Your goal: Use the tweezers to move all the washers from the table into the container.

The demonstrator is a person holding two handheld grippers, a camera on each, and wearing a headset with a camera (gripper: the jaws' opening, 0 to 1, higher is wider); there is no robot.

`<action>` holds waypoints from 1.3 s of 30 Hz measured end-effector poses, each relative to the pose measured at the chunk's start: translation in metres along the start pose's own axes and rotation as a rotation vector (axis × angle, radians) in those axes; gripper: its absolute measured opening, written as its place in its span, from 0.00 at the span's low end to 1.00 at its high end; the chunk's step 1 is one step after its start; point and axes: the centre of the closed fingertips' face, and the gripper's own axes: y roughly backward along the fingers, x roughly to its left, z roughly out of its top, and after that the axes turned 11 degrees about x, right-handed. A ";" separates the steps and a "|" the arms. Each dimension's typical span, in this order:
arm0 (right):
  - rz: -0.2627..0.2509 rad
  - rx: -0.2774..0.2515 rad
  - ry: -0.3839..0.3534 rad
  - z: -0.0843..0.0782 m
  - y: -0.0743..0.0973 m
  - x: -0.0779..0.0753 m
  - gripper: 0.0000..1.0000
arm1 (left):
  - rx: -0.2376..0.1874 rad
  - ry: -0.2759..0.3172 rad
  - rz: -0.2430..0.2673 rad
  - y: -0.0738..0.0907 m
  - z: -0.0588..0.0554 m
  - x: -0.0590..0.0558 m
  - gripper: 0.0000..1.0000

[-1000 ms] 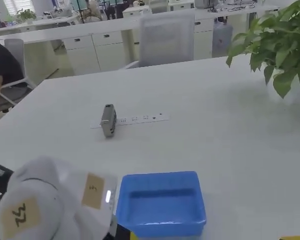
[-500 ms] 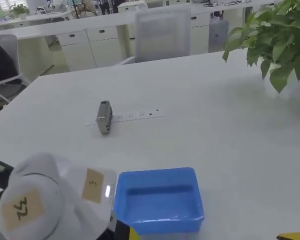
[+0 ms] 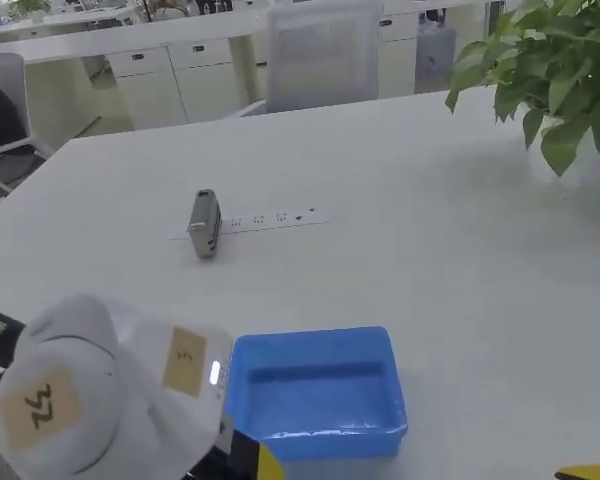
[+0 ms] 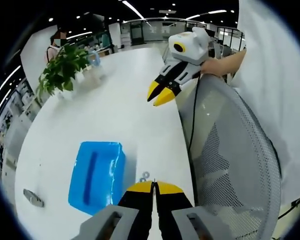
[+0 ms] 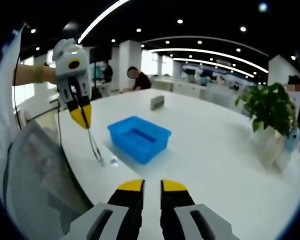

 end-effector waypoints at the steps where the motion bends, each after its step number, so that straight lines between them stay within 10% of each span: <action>1: 0.001 0.003 0.002 0.000 0.000 0.000 0.08 | 0.004 0.017 0.002 0.000 -0.001 0.002 0.00; 10: 0.094 -0.059 -0.108 0.015 0.002 0.007 0.10 | 0.038 0.000 0.005 0.000 -0.007 0.003 0.00; 15: 0.393 -0.128 -0.199 0.045 -0.005 0.045 0.14 | 0.052 -0.006 0.001 0.002 -0.010 0.002 0.00; 21: 0.519 0.019 0.181 0.038 -0.050 0.105 0.33 | 0.057 0.002 -0.004 0.003 -0.012 0.001 0.00; 25: 0.623 0.001 0.321 0.042 -0.072 0.141 0.32 | 0.063 0.005 -0.007 0.004 -0.015 0.001 0.00; 39: 0.686 0.040 0.529 0.050 -0.112 0.159 0.17 | 0.080 -0.065 -0.032 0.005 -0.017 0.004 0.00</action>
